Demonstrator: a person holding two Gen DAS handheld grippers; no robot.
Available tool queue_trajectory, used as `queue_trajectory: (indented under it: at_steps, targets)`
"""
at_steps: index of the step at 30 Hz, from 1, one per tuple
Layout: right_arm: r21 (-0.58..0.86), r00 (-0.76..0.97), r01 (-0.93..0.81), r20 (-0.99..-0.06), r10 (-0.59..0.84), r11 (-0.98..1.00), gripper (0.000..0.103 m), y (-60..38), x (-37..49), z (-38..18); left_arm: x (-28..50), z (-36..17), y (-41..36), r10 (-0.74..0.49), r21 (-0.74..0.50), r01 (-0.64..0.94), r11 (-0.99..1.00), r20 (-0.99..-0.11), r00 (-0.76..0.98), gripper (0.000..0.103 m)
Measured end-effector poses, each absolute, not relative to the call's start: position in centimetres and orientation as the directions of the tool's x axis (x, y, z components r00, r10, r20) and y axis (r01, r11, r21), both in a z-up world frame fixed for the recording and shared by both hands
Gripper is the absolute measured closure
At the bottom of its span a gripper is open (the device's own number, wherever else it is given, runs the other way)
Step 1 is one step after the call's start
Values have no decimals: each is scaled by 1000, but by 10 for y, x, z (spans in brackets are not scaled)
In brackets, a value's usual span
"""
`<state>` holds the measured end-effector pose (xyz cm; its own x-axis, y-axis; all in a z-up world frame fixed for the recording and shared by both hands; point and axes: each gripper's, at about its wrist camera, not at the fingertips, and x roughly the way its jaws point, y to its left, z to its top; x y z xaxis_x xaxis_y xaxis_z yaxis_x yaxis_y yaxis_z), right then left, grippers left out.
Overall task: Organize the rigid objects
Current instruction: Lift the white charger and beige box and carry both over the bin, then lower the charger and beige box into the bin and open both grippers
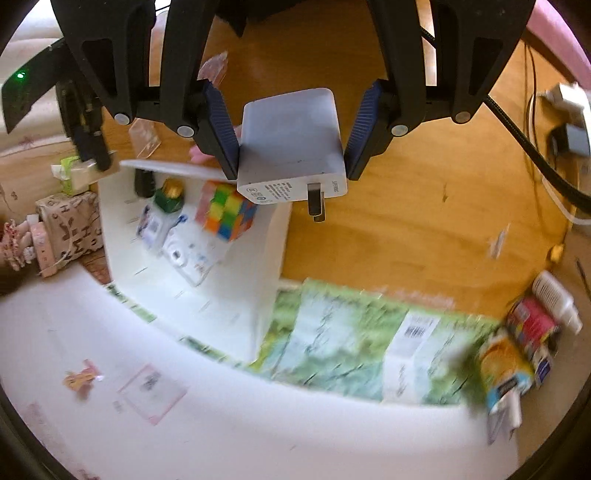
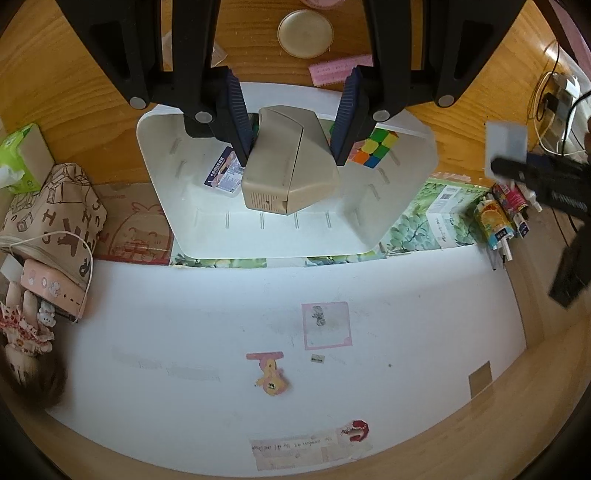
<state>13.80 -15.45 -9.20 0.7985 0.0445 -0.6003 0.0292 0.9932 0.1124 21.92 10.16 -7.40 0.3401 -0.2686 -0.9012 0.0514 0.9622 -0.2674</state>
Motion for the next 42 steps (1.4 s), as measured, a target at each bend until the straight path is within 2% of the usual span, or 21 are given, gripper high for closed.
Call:
queue_trajectory:
  at_steps: [9,17,24,25,28,33,42]
  targets:
    - [93,782,57,-623,14,994,60,-159,155,-112,228,-74,58,-408,-341,226,912,-804,433,42]
    - [90,762,72,-648,3,993,60,-164,168,-130,226,-72,22,-458,-266,403,876,-722,519,42]
    - [81,734,63,-679,8,995,58,-164,177,-143,231,-85,6,-451,-225,445,867,-734,508,42]
    - [79,734,61,-680,9,995,55,-163,178,-143,232,-86,5,-449,-224,444,868,-736,506,42]
    - [88,738,64,-675,13,994,32,-163,177,-144,233,-87,6,-452,-231,439,868,-733,509,41]
    - [76,736,68,-677,1,995,31,-161,177,-142,225,-75,10,-445,-190,446,875,-681,582,27]
    - [93,767,86,-642,-6,992,24,-159,160,-119,208,-50,25,-438,-180,426,887,-625,647,25]
